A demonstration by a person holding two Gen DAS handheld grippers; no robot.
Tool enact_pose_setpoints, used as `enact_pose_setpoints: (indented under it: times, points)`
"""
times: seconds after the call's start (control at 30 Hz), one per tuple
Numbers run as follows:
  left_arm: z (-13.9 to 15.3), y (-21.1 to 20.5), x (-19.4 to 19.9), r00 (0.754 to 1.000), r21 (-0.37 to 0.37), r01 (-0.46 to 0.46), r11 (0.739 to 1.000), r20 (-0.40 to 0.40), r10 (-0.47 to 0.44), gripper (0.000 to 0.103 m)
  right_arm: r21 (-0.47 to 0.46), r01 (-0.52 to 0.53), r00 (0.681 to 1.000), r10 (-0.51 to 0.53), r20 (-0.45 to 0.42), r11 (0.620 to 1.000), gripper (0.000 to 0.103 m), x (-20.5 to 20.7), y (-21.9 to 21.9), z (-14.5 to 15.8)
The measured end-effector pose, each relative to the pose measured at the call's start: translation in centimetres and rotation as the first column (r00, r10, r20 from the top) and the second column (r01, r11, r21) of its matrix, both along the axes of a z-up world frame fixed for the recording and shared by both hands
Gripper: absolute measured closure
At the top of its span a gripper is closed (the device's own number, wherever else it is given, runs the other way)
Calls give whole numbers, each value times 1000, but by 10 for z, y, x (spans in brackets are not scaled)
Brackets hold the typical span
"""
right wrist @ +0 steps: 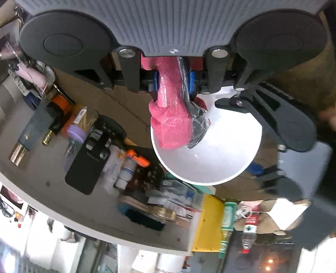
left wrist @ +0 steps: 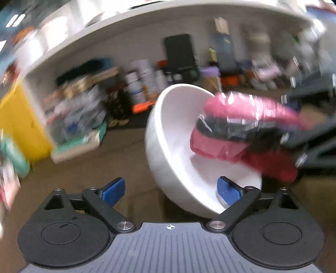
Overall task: Clean bowl
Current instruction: 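Rotate the bowl with the left gripper while the right gripper wipes inside, then scrub the bowl interior with the towel in the right gripper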
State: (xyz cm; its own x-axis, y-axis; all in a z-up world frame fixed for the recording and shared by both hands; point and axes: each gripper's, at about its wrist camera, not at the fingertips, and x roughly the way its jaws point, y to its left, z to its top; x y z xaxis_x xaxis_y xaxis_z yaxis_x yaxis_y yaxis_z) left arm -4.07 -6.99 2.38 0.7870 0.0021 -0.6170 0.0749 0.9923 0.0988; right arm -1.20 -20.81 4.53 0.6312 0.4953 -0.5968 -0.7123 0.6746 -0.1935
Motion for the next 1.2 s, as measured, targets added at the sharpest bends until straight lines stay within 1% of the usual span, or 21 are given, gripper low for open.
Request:
enact_pose_setpoints:
  times: [0.1,0.17,0.2,0.23,0.27,0.3,0.37,0.47,0.5,0.57,0.63,0.67,0.73,0.77,0.87,0.9,0.93,0.97,1.03,1.1,1.2]
  points:
    - [-10,10,2,996,-199,-87,976,-38,81,1,98,61,993,-51,-102,993,77,12,-17,-5]
    - [-10,10,6,995,-209,-98,973,-31,94,2,178,102,981,-70,-179,979,77,18,-31,-9]
    - [-10,9,8,995,-210,-102,972,-26,99,10,214,120,974,-72,-216,969,77,21,-36,-14]
    - [-10,9,8,995,-214,-98,972,-23,95,19,247,136,966,-73,-249,959,77,23,-41,-18]
    - [-8,8,11,997,-211,-79,974,-16,77,59,266,137,963,-65,-261,954,77,22,-43,-20]
    - [-5,7,14,998,-206,-57,977,-9,57,76,285,126,962,-46,-270,950,77,20,-46,-21]
    - [-3,8,20,999,-189,-29,982,-20,26,76,262,103,975,-45,-217,960,77,13,-44,-16]
    - [-1,5,17,998,-68,58,996,-8,-59,76,182,56,997,-44,-69,982,77,-2,-39,-1]
    - [1,2,14,996,-7,87,996,-6,-87,76,143,38,999,-37,-9,989,77,-8,-35,6]
    - [4,-4,12,992,56,123,991,-19,-122,77,40,-37,994,33,102,998,77,-15,-20,20]
    - [5,-6,10,991,90,135,987,-15,-134,76,-54,-86,988,92,126,995,77,-13,-3,26]
    - [6,-7,9,990,106,140,984,-13,-139,76,-149,-98,982,120,144,984,77,-12,14,22]
    - [7,-10,7,989,139,149,979,-8,-150,75,-267,-93,977,140,161,959,77,-9,32,11]
    - [7,-11,6,988,155,154,976,-6,-155,75,-308,-113,978,160,131,945,77,-6,39,4]
    - [8,-13,5,985,189,168,967,0,-171,77,-285,-159,987,156,-32,945,76,0,49,-8]
    - [8,-10,6,984,185,175,967,-1,-178,78,-251,-169,985,156,-73,953,75,2,48,-8]
    - [9,-6,8,984,163,177,971,-8,-178,78,-159,-188,974,162,-160,969,75,6,44,-6]
    - [9,-2,10,984,139,177,974,-16,-177,77,-68,-198,955,176,-241,978,75,11,39,-4]
    - [10,6,12,984,105,179,978,-25,-177,76,82,-197,917,213,-336,977,76,18,27,-5]
    - [9,12,12,985,97,174,980,-17,-173,77,237,-168,873,256,-416,957,76,25,12,-9]
    - [13,25,13,990,64,139,988,-6,-138,77,384,-134,849,306,-431,913,76,28,-9,-11]
